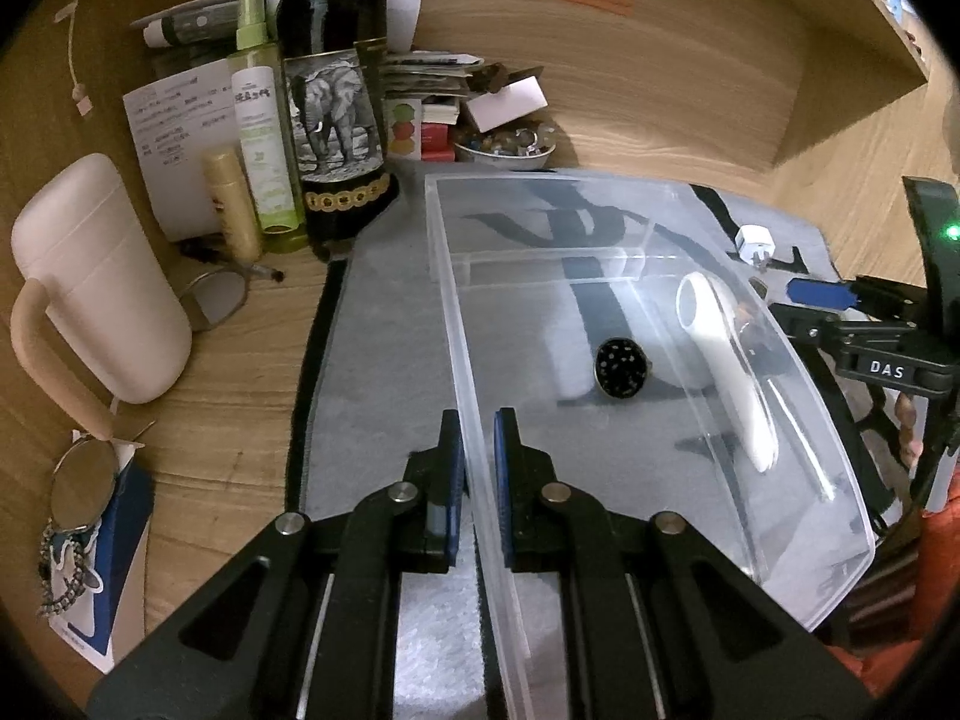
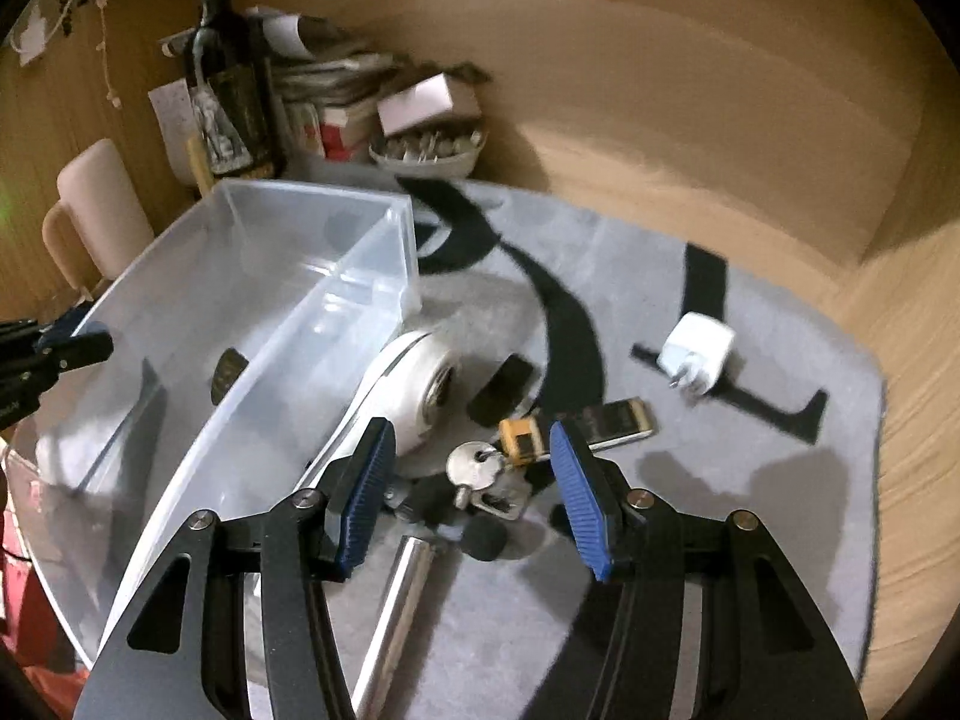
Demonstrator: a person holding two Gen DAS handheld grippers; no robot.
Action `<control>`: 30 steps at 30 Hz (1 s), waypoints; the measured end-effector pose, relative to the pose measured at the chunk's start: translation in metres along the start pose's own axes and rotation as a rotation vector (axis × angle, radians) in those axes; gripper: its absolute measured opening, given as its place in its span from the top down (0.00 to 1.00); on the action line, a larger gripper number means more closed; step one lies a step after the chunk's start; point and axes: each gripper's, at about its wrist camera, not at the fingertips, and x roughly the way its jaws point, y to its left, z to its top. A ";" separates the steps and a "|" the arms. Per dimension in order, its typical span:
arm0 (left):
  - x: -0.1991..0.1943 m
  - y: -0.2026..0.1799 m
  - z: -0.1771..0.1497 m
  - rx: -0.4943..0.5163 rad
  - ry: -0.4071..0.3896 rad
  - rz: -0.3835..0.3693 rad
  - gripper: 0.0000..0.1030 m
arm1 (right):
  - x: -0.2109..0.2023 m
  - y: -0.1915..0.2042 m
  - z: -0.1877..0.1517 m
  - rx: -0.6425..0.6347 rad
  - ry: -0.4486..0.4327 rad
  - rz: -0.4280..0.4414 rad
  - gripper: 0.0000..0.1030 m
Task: Organize rigid objects
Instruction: 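Grasp the white device again with the right gripper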
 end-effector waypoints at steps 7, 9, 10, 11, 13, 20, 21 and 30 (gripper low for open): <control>0.000 0.002 -0.003 0.001 -0.001 0.022 0.91 | 0.026 0.023 0.012 -0.046 0.041 0.069 0.51; 0.003 0.003 -0.004 0.005 0.008 0.024 0.91 | 0.032 0.024 0.012 -0.054 0.053 0.067 0.51; 0.006 0.004 -0.005 -0.002 0.023 0.009 0.91 | 0.037 0.022 0.013 -0.049 0.065 0.077 0.51; 0.008 0.005 -0.006 -0.003 0.030 0.004 0.91 | 0.041 0.021 0.013 -0.042 0.078 0.091 0.51; 0.009 0.005 -0.007 0.005 0.028 0.009 0.91 | 0.049 0.019 0.013 -0.036 0.096 0.099 0.50; 0.010 0.005 -0.007 0.019 0.028 0.009 0.91 | 0.055 0.022 0.010 -0.052 0.094 0.086 0.53; 0.010 0.005 -0.006 0.021 0.029 0.009 0.91 | 0.054 0.023 0.008 -0.055 0.088 0.082 0.57; 0.010 0.005 -0.001 0.025 0.041 0.010 0.91 | 0.030 0.014 0.004 -0.024 0.009 0.088 0.64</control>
